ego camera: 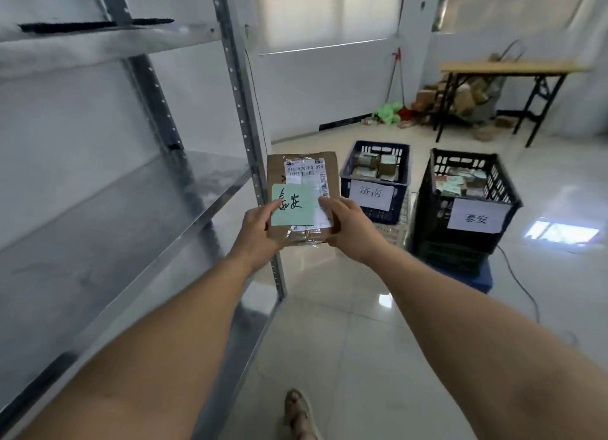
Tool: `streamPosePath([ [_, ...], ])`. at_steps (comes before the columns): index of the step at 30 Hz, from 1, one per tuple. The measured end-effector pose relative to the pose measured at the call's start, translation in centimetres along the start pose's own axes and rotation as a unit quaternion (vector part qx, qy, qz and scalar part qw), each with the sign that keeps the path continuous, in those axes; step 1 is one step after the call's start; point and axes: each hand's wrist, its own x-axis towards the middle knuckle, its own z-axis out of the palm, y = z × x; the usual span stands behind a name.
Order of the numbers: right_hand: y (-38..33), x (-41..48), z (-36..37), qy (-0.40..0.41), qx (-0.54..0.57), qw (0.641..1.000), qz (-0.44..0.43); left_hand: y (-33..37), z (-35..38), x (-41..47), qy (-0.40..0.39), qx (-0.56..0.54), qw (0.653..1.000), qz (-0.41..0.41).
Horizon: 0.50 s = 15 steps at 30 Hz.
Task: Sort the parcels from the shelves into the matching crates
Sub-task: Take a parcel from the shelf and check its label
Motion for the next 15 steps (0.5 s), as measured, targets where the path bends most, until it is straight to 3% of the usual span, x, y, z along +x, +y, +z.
streamPosePath([
  [15, 11.7, 17.2, -8.3, 0.081, -0.048, 0.989, 0.11, 3.1, 10.3, 26.2, -0.092, -0.011, 0.991, 0.094],
])
